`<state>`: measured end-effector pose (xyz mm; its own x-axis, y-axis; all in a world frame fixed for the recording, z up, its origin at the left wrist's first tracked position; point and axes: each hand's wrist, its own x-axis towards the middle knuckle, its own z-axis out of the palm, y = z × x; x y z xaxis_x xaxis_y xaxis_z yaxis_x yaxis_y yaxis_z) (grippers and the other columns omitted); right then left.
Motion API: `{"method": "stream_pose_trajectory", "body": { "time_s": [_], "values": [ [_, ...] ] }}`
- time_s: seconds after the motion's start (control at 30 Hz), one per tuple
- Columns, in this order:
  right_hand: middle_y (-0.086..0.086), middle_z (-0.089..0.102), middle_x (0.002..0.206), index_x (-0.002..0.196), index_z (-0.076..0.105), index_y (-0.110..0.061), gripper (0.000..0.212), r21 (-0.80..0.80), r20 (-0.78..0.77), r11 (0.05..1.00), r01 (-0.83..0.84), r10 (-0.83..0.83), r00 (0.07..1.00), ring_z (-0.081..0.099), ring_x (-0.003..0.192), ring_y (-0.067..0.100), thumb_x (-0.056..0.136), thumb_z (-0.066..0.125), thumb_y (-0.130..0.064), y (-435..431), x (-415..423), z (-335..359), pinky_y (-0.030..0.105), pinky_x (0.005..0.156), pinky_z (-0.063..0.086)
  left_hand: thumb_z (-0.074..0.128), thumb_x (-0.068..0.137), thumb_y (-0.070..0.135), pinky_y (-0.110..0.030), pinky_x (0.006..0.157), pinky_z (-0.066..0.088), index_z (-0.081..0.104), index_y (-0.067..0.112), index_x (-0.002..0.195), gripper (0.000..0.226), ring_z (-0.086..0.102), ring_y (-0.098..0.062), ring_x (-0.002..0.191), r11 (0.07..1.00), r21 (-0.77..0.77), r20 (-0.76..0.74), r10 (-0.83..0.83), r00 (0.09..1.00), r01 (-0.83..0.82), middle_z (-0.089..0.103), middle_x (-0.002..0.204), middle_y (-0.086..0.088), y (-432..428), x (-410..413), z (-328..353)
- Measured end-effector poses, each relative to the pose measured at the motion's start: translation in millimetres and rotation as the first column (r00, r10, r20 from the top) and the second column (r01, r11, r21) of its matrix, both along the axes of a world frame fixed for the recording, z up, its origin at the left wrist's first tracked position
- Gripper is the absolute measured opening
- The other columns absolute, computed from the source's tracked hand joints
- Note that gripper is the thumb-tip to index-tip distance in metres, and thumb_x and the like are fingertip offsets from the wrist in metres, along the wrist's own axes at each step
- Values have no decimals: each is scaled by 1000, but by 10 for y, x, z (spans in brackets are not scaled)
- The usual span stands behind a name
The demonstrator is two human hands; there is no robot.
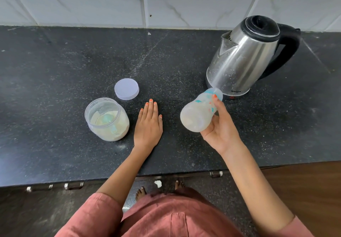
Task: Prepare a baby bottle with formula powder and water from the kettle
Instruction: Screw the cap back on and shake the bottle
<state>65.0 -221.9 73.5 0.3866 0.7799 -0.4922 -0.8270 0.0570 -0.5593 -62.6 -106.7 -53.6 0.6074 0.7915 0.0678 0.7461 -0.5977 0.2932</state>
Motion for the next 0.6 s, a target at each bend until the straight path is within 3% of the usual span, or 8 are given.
{"method": "stream_pose_trajectory", "body": {
  "time_s": [0.2, 0.33, 0.47, 0.53, 0.6],
  "values": [
    [6, 72, 80, 95, 61, -11, 28, -116, -138, 992, -48, 32, 990, 70, 69, 15, 85, 57, -36, -10, -24, 27, 25, 58, 58, 9, 97, 32, -34, 114, 6, 20, 2, 143, 57, 15, -25, 142, 1000, 2, -12, 0, 1000, 0, 17, 153, -14, 4, 2, -8],
    [0, 72, 82, 92, 63, -15, 16, -163, 109, 979, -120, 139, 984, 69, 70, 9, 84, 58, -28, -1, -4, 67, 26, 63, 58, 24, 101, 24, -33, 115, 3, 17, 2, 144, 49, 11, -24, 143, 1000, 0, -12, 4, 1000, -4, 13, 154, -13, 3, 6, -3],
    [0, 69, 93, 91, 64, -18, 17, -220, 509, 973, -72, 178, 842, 65, 88, 13, 75, 65, -22, 6, 69, 144, 29, 76, 54, 22, 101, 25, -31, 115, 0, 13, 4, 145, 50, 7, -22, 144, 1000, -11, -13, 2, 1000, -2, 8, 155, -11, 2, 1, 0],
    [-4, 69, 89, 88, 64, -19, 10, -158, 562, 987, 15, 77, 824, 65, 87, 9, 78, 64, -19, 12, 85, 186, 27, 77, 54, 20, 101, 25, -31, 114, 0, 14, 3, 145, 49, 8, -23, 143, 1000, -2, -7, 1, 1000, -1, 10, 155, -12, 2, -7, -10],
    [-6, 68, 83, 86, 64, -19, 5, -83, 506, 989, 125, -66, 860, 66, 79, 4, 82, 61, -18, 23, 65, 181, 22, 67, 55, 17, 100, 27, -32, 114, 2, 18, 2, 144, 50, 12, -24, 143, 1000, 18, -2, 6, 1000, -6, 14, 154, -13, 3, -4, -19]
  ]
}}
